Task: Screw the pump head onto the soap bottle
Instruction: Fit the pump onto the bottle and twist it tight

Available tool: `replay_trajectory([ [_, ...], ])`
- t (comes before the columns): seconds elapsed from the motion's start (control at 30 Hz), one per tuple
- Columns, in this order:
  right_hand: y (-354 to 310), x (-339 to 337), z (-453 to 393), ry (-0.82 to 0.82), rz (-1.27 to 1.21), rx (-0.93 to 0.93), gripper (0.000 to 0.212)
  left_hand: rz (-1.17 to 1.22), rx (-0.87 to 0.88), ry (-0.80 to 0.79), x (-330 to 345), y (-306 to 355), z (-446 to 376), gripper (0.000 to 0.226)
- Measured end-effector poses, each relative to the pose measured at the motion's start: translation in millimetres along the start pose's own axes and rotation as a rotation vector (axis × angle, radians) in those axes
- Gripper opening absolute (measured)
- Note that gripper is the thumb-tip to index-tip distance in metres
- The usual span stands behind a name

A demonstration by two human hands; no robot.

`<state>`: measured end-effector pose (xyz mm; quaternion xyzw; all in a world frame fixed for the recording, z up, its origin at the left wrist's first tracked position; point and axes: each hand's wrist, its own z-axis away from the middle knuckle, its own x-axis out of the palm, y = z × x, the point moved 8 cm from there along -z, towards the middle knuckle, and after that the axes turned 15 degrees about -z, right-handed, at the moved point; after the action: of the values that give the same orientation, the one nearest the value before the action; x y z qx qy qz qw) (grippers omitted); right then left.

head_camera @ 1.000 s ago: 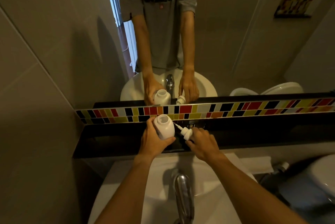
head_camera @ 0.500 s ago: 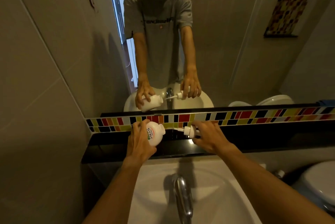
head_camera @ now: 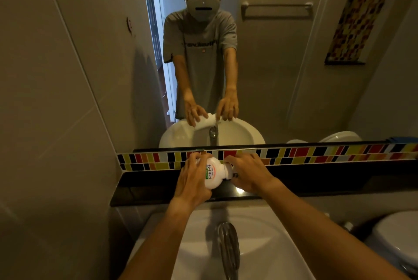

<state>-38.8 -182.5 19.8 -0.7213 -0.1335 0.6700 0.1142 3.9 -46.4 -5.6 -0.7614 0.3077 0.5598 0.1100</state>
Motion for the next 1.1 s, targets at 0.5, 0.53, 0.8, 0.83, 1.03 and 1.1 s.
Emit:
replay_trajectory([
  [0.5, -25, -45, 35, 0.464, -0.302, -0.056, 0.094, 0.472, -0.273, 0.016, -6, -3, 13, 0.101],
  [0.53, -14, -46, 39, 0.523, -0.487, 0.033, 0.094, 0.506, -0.288, 0.014, -6, -2, 14, 0.100],
  [0.8, -4, -29, 33, 0.322, -1.489, 0.315, 0.035, 0.617, -0.311, 0.014, -8, 23, 15, 0.098],
  [0.83, -4, -30, 32, 0.334, -1.493, 0.333, 0.031, 0.609, -0.312, 0.036, -11, 27, 16, 0.097],
  [1.03, -2, -30, 29, 0.469, -1.505, 0.440, 0.048, 0.505, -0.329, 0.199, -35, 37, 17, 0.102],
  [1.1, -3, -30, 28, 0.456, -1.534, 0.435, 0.047, 0.520, -0.337, 0.208, -37, 36, 17, 0.103],
])
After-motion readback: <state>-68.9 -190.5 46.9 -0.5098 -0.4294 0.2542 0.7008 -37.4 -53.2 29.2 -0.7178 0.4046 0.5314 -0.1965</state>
